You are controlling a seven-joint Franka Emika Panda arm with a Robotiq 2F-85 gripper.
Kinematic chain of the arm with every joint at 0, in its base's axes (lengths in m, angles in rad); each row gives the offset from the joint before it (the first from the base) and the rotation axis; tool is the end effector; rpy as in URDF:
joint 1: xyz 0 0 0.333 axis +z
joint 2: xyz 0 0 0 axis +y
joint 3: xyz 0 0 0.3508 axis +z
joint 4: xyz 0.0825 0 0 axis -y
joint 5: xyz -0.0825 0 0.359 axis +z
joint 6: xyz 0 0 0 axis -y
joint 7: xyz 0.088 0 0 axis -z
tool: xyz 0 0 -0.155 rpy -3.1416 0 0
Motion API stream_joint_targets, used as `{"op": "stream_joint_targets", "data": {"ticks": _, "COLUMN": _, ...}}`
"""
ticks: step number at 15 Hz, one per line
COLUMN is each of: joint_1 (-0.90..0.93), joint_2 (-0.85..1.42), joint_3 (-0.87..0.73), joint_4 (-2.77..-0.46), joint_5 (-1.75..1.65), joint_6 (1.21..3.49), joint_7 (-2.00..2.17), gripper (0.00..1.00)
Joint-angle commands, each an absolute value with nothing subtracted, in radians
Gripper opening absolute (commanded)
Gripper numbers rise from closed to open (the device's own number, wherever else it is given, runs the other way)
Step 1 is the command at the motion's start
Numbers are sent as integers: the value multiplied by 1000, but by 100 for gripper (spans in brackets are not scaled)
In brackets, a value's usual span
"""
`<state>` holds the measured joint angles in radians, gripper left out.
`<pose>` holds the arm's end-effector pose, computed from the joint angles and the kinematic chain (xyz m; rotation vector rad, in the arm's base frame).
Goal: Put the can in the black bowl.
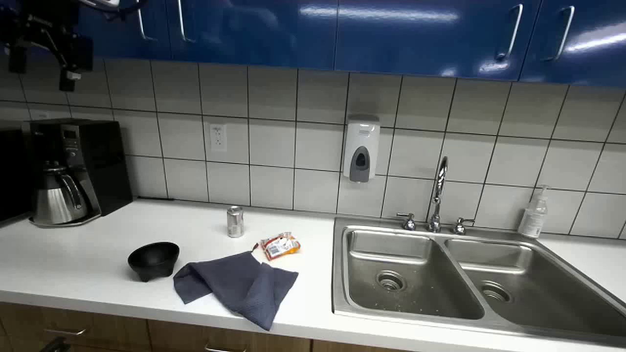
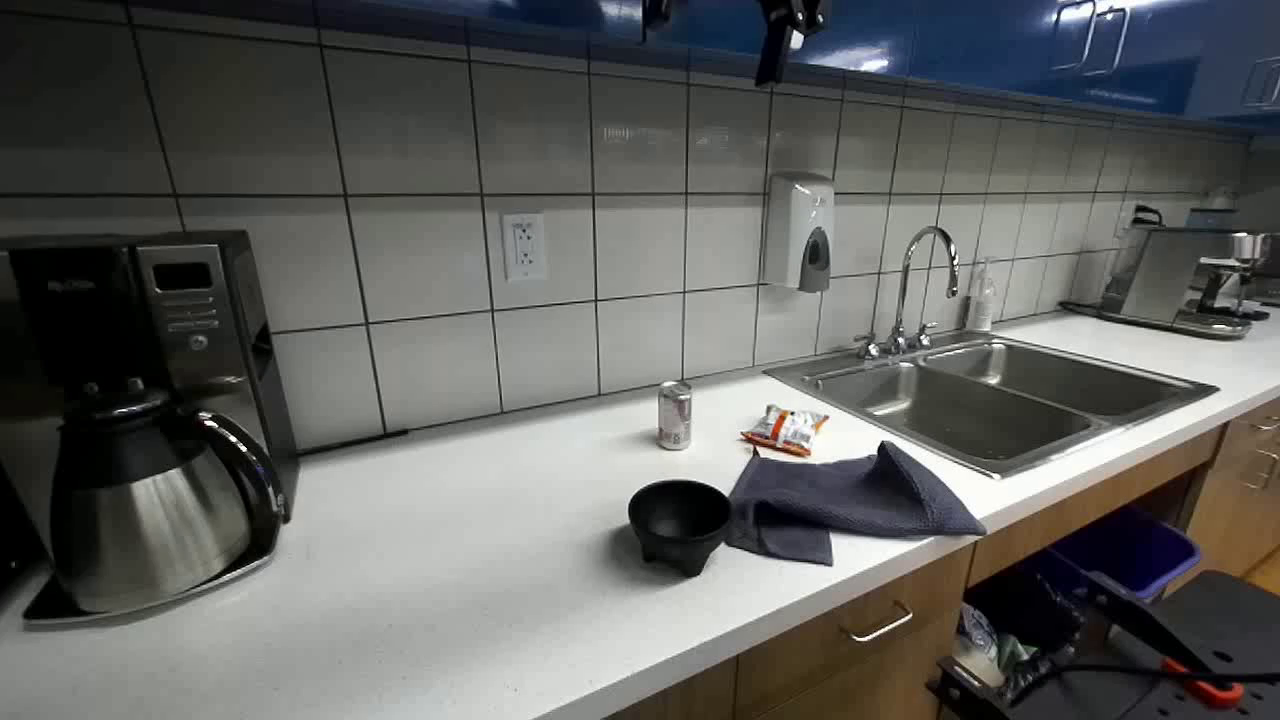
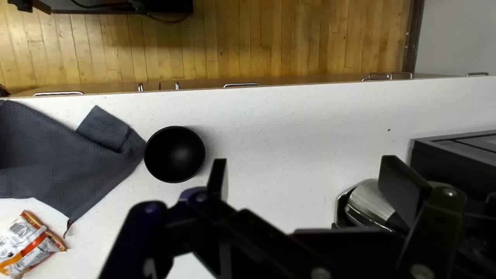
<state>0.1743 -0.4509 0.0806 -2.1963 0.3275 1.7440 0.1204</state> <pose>0.3544 0.1429 0.5535 -2.8566 -0.0989 0.0779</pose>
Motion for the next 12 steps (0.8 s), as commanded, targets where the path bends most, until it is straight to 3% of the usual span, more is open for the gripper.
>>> {"op": "stream_joint_targets", "data": {"ticks": 1, "joint_1": 154, "joint_2": -450, "joint_3": 97, "joint_4": -2193, "joint_5": 334, "joint_6": 1738, "joint_7": 115, "gripper": 100}}
{"op": "stream_joint_targets", "data": {"ticks": 12, "joint_1": 158, "joint_2": -472, "joint_3": 159, "joint_4": -2290, "joint_5": 298, "joint_6": 1802, "joint_7": 157, "gripper": 100}}
